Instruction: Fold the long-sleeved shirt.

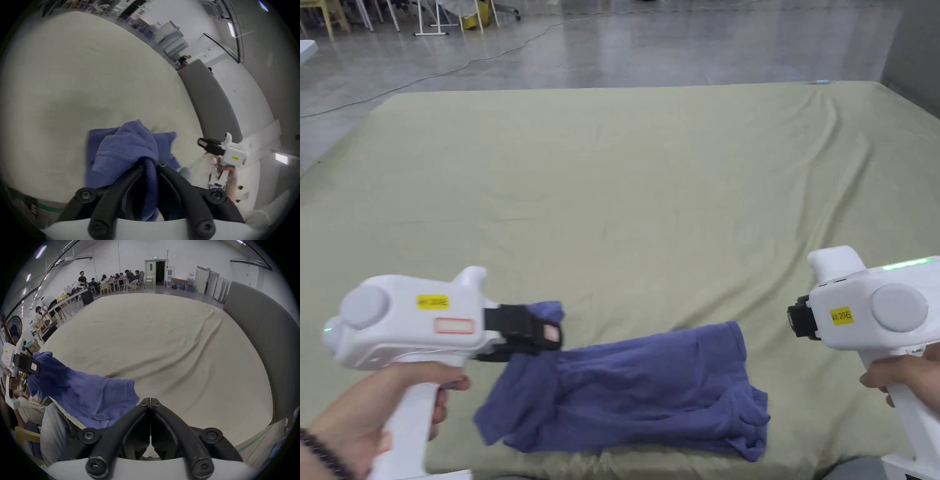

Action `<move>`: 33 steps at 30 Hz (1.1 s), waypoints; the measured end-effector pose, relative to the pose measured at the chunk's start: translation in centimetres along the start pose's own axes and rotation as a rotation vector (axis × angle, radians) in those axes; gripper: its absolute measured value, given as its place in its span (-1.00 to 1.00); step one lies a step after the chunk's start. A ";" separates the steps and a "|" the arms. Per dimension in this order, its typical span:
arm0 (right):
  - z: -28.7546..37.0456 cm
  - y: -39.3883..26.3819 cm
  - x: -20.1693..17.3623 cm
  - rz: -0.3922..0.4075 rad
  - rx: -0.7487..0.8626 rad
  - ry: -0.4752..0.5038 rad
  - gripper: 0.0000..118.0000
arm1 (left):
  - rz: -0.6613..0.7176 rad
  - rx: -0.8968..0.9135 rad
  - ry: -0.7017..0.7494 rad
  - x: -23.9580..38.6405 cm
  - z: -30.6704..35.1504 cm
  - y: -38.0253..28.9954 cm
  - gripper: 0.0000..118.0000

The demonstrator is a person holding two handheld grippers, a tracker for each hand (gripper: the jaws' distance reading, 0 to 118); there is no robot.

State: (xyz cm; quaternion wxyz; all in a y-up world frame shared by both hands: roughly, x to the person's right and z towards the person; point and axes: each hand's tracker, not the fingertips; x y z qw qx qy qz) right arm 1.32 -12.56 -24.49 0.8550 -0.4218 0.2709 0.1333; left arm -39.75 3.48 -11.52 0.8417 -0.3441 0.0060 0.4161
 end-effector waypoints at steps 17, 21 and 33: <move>3.2 -2.7 5.7 -0.088 0.005 -0.073 -1.00 | -0.009 -0.110 -0.158 8.9 -15.4 -3.9 0.93; 3.6 -2.9 5.5 -0.091 0.013 -0.065 -1.00 | -0.105 0.049 -0.065 9.3 -8.4 -4.6 -0.19; 3.3 -3.2 4.8 -0.073 0.009 -0.050 -1.00 | -0.569 0.120 0.414 11.8 -18.3 -22.9 -1.00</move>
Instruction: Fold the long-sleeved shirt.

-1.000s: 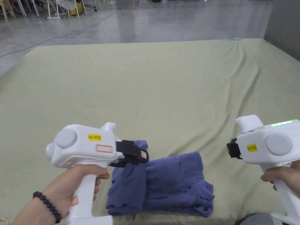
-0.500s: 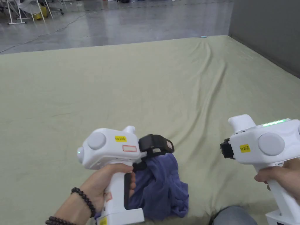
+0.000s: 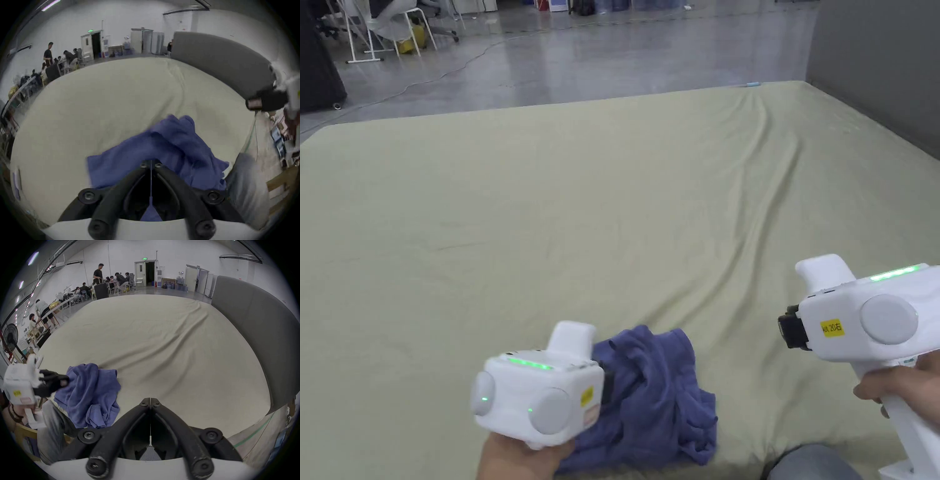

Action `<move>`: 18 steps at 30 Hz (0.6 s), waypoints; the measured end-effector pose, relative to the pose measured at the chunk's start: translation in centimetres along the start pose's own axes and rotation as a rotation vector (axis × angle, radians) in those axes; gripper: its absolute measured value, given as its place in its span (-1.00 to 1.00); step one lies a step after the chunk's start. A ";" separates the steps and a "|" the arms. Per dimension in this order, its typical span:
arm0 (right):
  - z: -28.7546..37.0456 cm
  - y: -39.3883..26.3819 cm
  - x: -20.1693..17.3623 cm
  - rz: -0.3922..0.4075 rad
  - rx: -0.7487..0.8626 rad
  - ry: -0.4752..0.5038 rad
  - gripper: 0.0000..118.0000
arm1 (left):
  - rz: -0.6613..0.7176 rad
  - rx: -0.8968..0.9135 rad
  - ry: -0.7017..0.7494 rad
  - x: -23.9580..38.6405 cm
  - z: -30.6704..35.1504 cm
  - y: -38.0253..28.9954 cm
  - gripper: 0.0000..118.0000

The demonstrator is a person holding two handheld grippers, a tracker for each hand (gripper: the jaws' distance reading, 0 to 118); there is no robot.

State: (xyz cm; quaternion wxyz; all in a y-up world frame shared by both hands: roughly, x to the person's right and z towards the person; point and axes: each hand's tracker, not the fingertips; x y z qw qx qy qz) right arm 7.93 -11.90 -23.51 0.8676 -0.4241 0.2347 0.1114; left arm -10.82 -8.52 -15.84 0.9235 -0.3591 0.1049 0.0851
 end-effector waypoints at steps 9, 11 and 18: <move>0.3 -1.1 2.1 -0.041 -0.012 -0.031 -1.00 | -0.017 -0.178 -0.100 10.2 -7.0 0.1 -1.00; 0.5 -1.4 2.4 -0.048 -0.013 -0.035 -1.00 | -0.019 -0.181 -0.109 11.2 -7.2 0.2 -1.00; 0.4 -1.1 2.0 -0.063 -0.017 -0.019 -1.00 | 0.125 -0.070 -0.288 3.9 1.8 5.3 -1.00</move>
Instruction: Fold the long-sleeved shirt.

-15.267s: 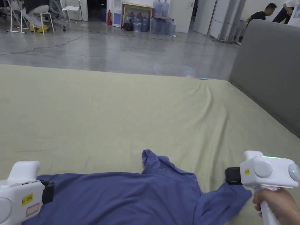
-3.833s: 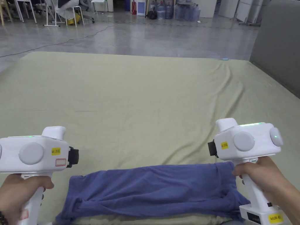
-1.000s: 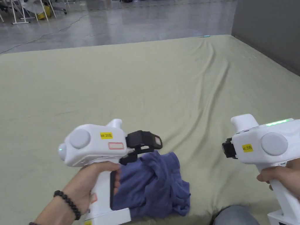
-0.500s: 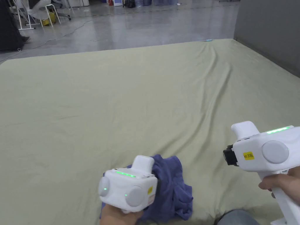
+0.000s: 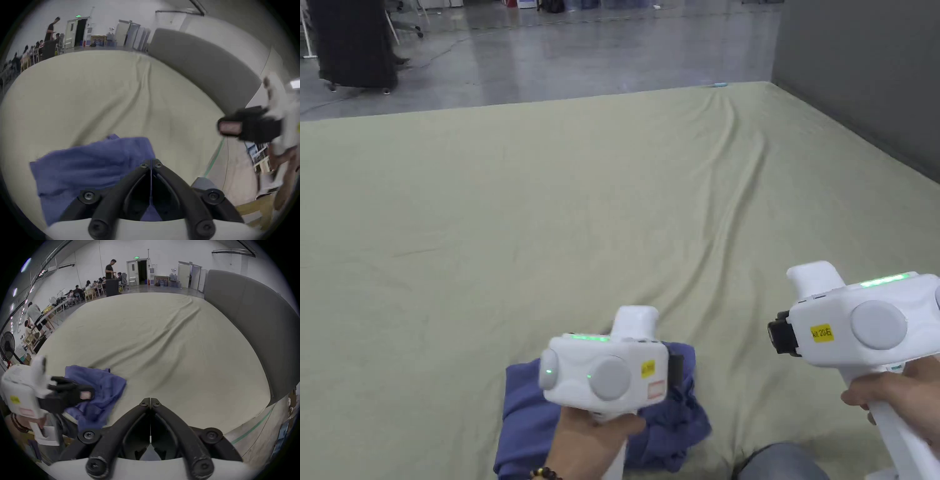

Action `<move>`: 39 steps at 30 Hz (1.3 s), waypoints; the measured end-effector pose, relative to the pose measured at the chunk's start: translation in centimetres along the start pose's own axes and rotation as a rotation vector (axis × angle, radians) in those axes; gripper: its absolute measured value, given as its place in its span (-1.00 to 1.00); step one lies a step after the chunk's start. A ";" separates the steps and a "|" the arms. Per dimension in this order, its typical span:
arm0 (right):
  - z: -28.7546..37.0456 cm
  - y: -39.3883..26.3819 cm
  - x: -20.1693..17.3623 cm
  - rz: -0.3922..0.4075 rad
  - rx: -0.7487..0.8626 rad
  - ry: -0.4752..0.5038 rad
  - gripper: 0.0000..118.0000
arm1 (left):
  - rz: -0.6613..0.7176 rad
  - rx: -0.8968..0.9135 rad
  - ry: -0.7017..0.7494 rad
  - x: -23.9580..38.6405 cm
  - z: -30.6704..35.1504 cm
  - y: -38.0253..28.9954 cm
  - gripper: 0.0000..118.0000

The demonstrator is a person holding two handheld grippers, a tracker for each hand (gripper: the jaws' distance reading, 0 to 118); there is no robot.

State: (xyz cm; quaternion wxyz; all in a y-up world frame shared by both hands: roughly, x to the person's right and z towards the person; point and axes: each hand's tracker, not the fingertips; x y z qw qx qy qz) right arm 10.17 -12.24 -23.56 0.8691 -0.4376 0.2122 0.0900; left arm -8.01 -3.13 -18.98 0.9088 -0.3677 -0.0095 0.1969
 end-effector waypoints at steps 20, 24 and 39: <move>-14.5 0.0 -9.2 -0.042 -0.357 0.322 -1.00 | 0.496 0.077 -0.061 -27.8 9.7 5.1 -1.00; -14.8 0.0 -7.0 -0.158 -0.366 0.366 -1.00 | 0.602 -0.009 -0.110 -31.5 7.3 5.2 0.68; -15.1 -0.3 -6.9 -0.122 -0.344 0.371 -1.00 | 0.558 -0.070 -0.160 -28.1 -2.4 4.5 0.86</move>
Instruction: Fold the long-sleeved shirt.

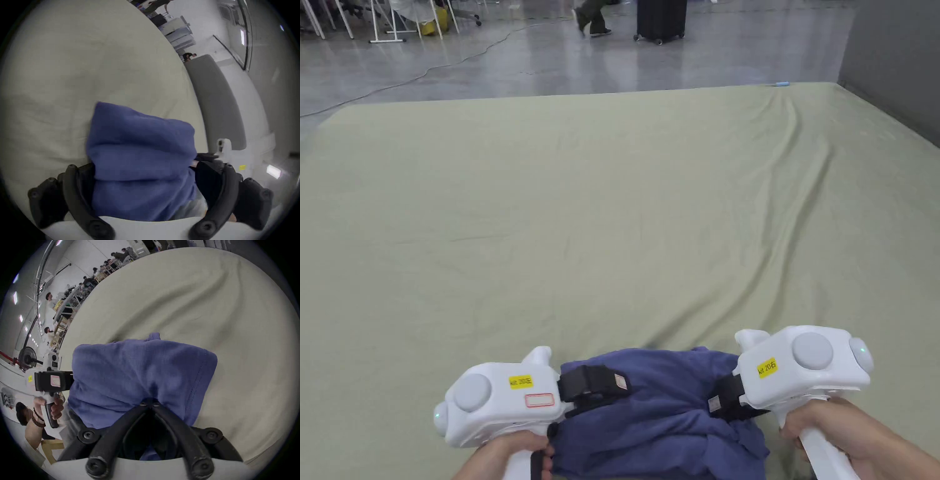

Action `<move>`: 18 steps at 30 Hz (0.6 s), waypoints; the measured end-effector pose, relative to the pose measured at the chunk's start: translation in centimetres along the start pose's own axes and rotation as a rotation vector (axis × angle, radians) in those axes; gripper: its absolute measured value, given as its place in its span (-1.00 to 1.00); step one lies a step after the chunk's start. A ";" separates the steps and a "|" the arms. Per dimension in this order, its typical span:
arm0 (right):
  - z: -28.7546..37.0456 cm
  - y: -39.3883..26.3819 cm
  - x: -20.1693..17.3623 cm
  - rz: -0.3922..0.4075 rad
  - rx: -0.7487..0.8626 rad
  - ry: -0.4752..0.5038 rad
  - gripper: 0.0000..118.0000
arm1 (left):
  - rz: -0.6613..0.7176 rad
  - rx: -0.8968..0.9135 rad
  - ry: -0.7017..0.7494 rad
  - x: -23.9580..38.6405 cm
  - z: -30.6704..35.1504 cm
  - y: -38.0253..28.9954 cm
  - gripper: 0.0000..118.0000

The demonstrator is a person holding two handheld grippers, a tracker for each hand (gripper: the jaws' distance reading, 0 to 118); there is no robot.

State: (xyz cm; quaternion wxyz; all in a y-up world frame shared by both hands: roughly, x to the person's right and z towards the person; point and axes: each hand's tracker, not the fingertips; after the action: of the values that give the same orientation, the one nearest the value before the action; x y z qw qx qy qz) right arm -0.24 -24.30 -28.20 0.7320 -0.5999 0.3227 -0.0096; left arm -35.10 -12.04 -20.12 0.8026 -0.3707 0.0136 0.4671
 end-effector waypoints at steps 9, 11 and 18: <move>0.2 -0.3 -1.5 0.050 0.010 -0.056 -1.00 | -0.194 0.046 0.036 4.4 3.1 -3.6 -0.89; 0.7 -0.2 -2.8 0.083 0.016 -0.103 -1.00 | -0.192 0.046 0.026 4.5 3.7 -3.3 -0.89; 4.8 0.9 -11.6 0.257 0.234 -0.111 -1.00 | -0.186 0.133 0.031 1.6 9.6 1.3 -0.89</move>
State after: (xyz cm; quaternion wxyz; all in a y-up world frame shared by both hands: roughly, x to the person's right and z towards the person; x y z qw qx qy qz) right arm -7.49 -15.19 -23.31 0.8088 -0.4640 0.3526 0.0795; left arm -38.28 -4.70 -14.50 0.8650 -0.3236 0.0227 0.3828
